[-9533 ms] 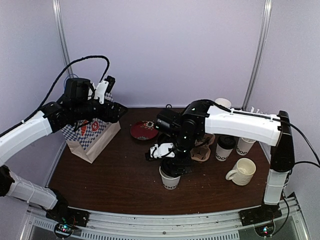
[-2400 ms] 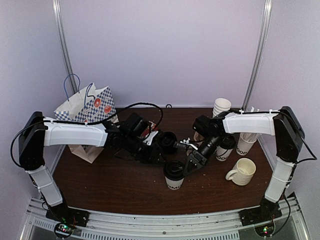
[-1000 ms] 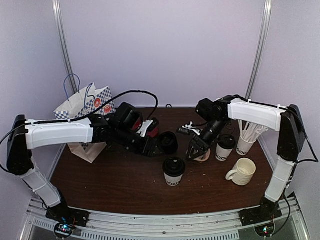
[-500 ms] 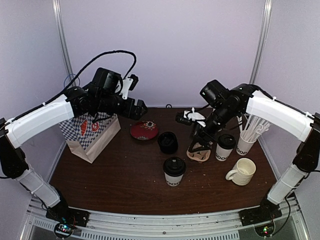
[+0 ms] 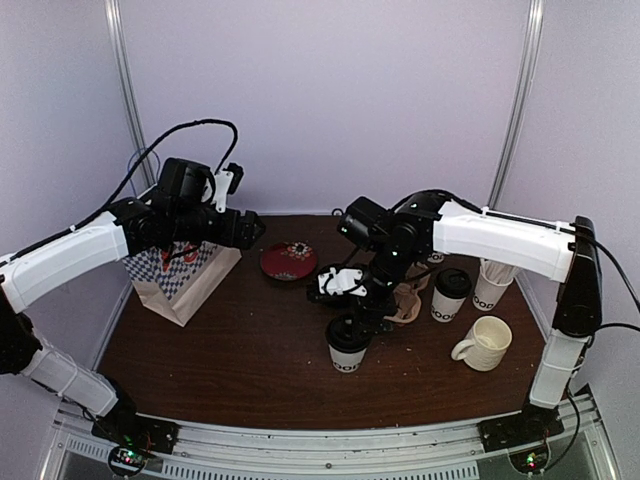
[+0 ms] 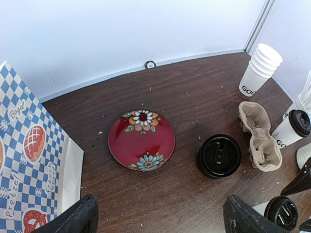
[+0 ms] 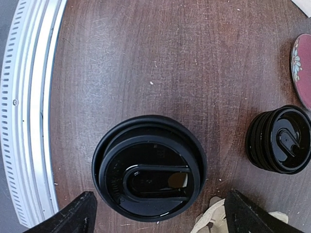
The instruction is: Pack the takeout coffee
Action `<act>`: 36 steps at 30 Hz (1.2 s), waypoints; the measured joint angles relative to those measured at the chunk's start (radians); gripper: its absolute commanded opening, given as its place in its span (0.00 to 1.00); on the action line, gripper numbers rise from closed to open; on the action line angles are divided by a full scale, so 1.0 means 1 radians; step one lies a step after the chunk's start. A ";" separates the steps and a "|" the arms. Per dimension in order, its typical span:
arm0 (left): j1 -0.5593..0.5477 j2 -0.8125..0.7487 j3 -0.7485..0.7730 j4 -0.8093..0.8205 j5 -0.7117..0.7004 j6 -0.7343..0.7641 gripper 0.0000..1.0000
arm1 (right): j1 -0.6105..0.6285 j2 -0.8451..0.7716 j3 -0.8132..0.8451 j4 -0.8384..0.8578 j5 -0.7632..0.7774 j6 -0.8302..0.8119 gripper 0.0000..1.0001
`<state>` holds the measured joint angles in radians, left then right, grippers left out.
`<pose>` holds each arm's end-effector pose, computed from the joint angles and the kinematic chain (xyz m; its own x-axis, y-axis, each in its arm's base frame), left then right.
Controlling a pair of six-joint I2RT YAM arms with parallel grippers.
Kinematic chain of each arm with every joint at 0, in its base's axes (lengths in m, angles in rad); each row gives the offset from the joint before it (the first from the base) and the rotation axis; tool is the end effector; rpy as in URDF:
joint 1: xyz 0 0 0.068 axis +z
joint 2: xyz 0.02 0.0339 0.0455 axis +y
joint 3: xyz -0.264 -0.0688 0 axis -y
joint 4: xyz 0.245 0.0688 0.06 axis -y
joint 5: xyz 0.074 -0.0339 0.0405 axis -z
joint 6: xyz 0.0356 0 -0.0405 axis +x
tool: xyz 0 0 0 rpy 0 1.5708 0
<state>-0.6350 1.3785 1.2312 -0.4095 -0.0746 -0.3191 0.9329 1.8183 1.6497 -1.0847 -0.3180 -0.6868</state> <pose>0.2541 -0.1839 0.3382 -0.5736 0.0340 -0.8184 0.3798 0.8963 -0.2289 0.2114 0.3038 0.2851 0.0832 -0.8991 -0.4297 -0.9937 -0.1072 0.0317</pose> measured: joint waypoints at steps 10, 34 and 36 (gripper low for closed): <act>0.000 -0.024 0.000 0.024 0.016 0.000 0.93 | 0.020 0.031 0.030 -0.004 0.021 -0.005 0.91; 0.000 0.004 0.000 0.024 0.034 0.000 0.93 | 0.032 0.080 0.030 -0.024 0.018 0.006 0.82; 0.000 0.004 0.000 0.024 0.035 0.000 0.93 | 0.032 0.082 0.030 -0.024 0.015 0.010 0.79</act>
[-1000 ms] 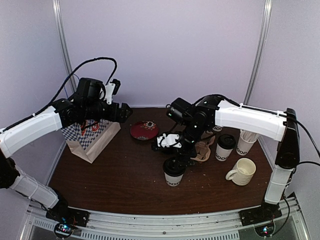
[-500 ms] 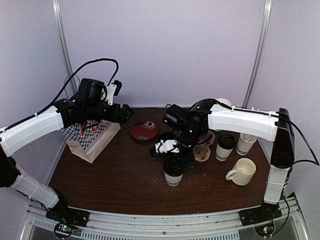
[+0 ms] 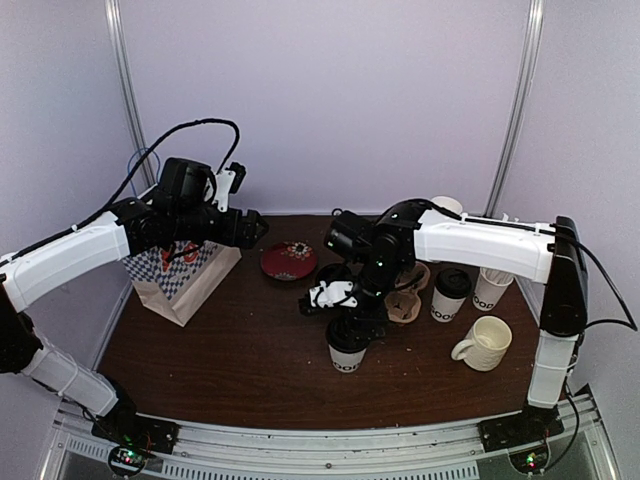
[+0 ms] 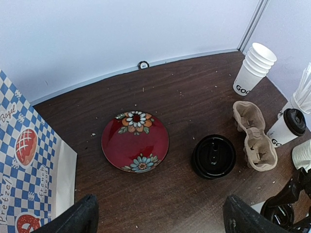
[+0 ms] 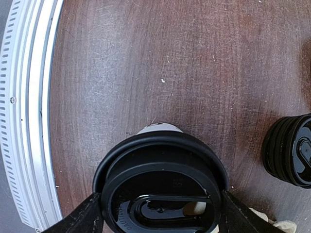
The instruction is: Pack the takeout coffee
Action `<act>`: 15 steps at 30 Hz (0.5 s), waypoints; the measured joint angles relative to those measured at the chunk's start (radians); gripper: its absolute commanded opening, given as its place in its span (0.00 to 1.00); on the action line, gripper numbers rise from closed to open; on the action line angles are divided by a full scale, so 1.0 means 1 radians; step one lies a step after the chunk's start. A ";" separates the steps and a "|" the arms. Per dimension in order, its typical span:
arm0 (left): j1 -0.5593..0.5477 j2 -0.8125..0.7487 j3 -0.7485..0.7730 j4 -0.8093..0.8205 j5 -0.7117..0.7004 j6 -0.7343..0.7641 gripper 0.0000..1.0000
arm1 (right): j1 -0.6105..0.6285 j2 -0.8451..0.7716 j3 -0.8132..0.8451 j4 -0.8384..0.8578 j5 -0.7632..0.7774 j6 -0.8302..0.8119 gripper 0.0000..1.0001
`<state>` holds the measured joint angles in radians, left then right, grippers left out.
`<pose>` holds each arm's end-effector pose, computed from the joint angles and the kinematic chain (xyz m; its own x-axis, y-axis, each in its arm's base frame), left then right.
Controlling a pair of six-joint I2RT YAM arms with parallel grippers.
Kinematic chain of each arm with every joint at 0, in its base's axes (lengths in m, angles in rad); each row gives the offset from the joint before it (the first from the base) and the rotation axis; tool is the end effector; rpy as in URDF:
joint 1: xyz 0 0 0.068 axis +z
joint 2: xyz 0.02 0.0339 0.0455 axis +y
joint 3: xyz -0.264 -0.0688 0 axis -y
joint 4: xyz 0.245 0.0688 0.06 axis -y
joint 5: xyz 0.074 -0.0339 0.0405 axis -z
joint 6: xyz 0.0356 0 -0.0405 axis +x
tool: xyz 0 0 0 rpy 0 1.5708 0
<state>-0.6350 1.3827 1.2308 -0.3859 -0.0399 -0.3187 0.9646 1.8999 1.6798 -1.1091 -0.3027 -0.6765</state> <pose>0.2552 -0.1863 0.3390 -0.5687 0.0301 -0.8220 0.4075 0.8784 -0.2497 0.2097 0.3211 0.2635 0.0852 -0.9260 -0.3678 -0.9897 -0.1212 0.0759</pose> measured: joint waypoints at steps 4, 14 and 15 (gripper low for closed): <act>0.000 0.000 0.000 0.000 0.002 0.000 0.92 | 0.000 0.000 0.001 -0.001 0.000 0.006 0.75; 0.000 0.005 0.000 -0.001 0.003 0.000 0.93 | -0.065 -0.015 0.084 -0.067 0.000 0.031 0.74; 0.000 0.005 0.000 -0.001 0.003 0.000 0.93 | -0.087 -0.017 0.103 -0.074 0.000 0.033 0.74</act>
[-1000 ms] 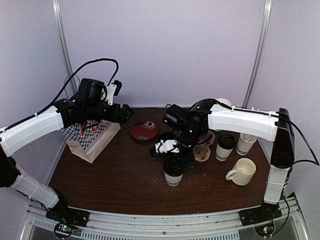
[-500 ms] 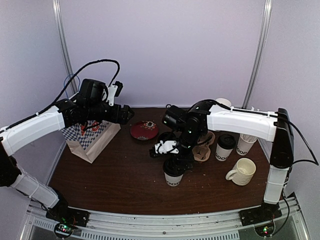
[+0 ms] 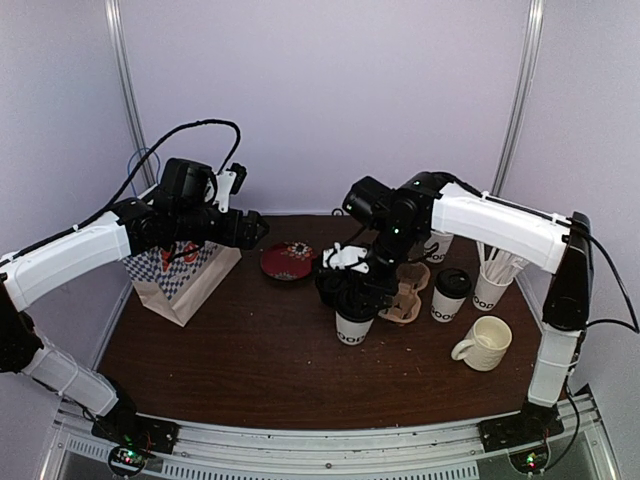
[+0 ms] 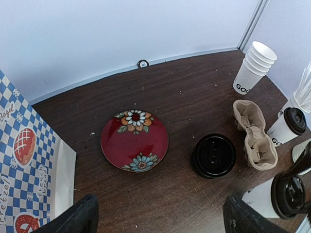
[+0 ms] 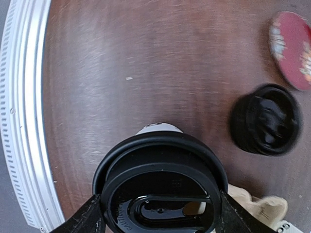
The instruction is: Pack the takeout coffee
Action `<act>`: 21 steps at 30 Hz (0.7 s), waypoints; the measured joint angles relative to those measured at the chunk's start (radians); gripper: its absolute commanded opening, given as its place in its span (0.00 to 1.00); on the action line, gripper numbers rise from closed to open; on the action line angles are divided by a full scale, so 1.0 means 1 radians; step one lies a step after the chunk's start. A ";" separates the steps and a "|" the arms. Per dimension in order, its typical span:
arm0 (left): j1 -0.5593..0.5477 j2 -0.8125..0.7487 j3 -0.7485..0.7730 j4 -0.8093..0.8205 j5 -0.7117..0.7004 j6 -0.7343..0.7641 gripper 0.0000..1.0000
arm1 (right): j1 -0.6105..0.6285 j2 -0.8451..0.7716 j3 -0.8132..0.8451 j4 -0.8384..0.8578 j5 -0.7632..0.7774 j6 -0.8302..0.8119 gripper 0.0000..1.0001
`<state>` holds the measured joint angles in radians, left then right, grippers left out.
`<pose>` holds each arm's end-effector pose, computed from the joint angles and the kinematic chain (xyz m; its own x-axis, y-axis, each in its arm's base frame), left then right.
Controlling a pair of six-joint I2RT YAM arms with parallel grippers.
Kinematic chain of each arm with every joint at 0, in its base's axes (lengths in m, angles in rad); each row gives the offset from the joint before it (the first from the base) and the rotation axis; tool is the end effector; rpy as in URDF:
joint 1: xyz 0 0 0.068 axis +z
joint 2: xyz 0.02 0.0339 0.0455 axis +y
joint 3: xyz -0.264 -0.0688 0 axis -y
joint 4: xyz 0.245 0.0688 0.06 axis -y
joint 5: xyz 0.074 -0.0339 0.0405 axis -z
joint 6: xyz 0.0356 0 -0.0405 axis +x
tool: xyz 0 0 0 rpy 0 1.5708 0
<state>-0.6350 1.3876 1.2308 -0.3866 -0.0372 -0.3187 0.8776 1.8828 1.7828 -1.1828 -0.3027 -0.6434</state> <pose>0.2560 -0.1870 0.3374 -0.5730 0.0333 -0.8189 0.4082 0.8780 -0.2499 0.2356 0.3002 0.2965 -0.0172 -0.9169 -0.3987 -0.9983 -0.0066 0.0583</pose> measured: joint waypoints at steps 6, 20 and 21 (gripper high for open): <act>0.000 0.001 0.000 0.000 0.000 0.000 0.93 | -0.139 -0.019 0.101 -0.005 0.004 0.021 0.73; 0.000 0.027 0.000 -0.003 0.017 0.000 0.92 | -0.271 0.158 0.406 0.004 0.148 0.108 0.74; 0.000 0.027 0.000 -0.004 0.019 0.000 0.92 | -0.278 0.182 0.422 0.003 0.151 0.113 0.74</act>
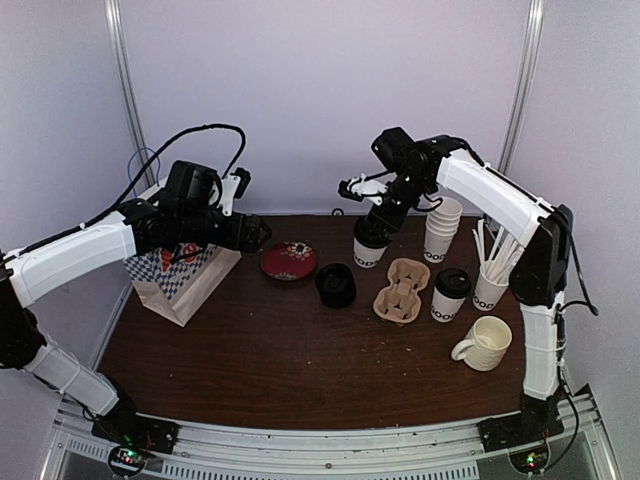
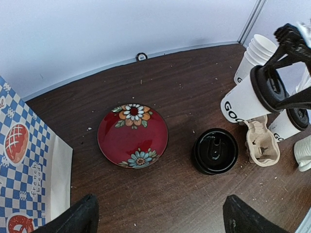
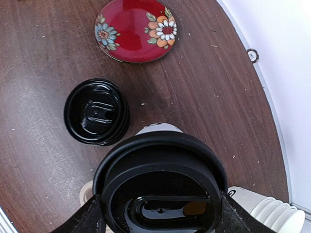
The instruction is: Pack the takeout coffee
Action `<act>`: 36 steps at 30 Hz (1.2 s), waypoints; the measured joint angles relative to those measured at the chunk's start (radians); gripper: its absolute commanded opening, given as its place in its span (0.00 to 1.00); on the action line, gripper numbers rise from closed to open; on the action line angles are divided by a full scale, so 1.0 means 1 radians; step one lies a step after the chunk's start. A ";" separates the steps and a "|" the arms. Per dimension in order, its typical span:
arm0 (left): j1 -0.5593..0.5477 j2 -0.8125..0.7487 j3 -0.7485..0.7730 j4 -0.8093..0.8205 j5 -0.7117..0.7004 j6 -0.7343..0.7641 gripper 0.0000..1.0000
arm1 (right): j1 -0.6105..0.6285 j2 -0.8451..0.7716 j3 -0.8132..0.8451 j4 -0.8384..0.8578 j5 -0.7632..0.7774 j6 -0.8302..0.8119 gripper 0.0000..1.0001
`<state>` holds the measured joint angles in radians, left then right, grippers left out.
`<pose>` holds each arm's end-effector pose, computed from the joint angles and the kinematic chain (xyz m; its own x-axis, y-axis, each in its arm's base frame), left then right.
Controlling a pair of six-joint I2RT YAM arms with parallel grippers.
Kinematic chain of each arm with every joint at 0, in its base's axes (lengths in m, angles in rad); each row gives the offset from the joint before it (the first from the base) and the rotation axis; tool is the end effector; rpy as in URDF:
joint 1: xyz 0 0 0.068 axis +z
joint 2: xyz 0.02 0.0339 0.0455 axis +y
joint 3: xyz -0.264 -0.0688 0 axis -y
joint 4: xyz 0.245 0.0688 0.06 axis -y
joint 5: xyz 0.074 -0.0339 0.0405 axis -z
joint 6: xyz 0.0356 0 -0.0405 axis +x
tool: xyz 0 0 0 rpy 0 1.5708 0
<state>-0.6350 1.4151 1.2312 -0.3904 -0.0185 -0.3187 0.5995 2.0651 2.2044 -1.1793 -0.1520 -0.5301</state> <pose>0.2604 -0.1910 0.3290 -0.5972 0.0509 -0.8004 0.4143 0.8741 -0.2535 0.3560 0.2498 0.3452 -0.3003 -0.8106 -0.5028 -0.8958 0.4208 -0.1433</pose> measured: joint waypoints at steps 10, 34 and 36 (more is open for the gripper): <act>0.000 0.000 0.000 0.000 0.006 0.000 0.92 | -0.083 0.151 0.069 -0.022 -0.003 0.053 0.75; 0.000 0.033 0.001 -0.003 0.068 -0.001 0.92 | -0.124 0.266 0.170 -0.061 -0.096 0.134 0.97; 0.000 0.034 0.001 -0.003 0.068 -0.001 0.92 | -0.127 0.265 0.174 -0.063 -0.105 0.140 0.97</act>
<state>-0.6350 1.4494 1.2324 -0.3935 0.0494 -0.3199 0.4728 2.3302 2.3787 -1.2427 -0.2573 -0.3904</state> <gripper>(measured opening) 0.921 0.970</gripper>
